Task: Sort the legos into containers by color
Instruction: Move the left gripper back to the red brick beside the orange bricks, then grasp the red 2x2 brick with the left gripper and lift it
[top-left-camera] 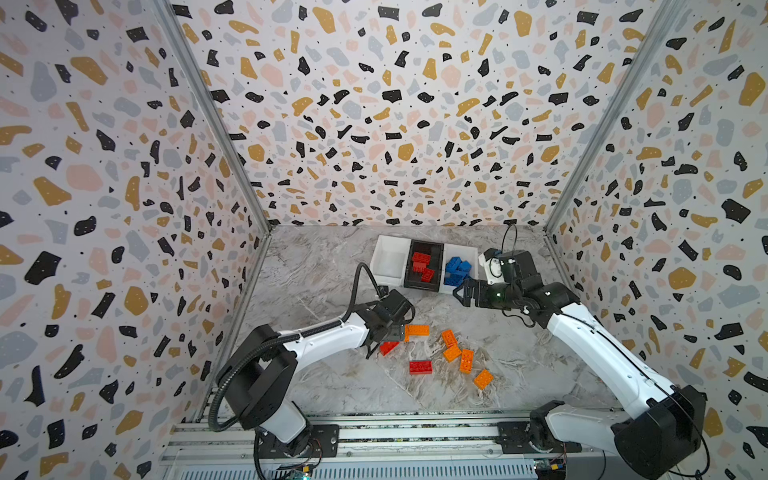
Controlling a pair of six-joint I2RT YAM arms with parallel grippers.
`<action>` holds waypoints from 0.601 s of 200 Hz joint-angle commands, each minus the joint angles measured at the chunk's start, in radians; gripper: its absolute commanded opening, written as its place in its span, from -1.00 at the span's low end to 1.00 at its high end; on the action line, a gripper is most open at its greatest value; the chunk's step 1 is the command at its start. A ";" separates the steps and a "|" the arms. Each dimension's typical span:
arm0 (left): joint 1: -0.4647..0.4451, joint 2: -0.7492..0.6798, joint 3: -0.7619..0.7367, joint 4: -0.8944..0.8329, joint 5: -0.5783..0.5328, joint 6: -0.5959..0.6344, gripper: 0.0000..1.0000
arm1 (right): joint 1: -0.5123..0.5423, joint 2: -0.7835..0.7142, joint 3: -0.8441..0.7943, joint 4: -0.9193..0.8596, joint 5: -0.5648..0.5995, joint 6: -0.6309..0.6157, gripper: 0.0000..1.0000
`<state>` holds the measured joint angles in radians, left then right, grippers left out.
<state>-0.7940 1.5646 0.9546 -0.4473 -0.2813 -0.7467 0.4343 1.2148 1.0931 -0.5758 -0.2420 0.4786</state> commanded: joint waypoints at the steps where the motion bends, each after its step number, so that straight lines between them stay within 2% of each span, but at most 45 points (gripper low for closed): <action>1: 0.002 0.013 0.007 0.062 -0.052 -0.022 0.63 | 0.006 -0.033 0.011 -0.011 0.024 0.014 0.98; 67: 0.004 0.184 0.120 0.058 -0.061 0.052 0.66 | 0.007 -0.130 -0.018 -0.061 0.097 0.055 0.98; 91: 0.016 0.216 0.140 0.063 -0.062 0.059 0.55 | 0.005 -0.156 -0.023 -0.080 0.112 0.064 0.98; 120: 0.037 0.221 0.130 0.081 -0.044 0.066 0.26 | 0.006 -0.161 -0.018 -0.091 0.122 0.066 0.98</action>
<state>-0.7795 1.7851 1.0687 -0.3882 -0.3256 -0.7010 0.4374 1.0714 1.0721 -0.6312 -0.1486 0.5323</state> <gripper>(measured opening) 0.675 0.989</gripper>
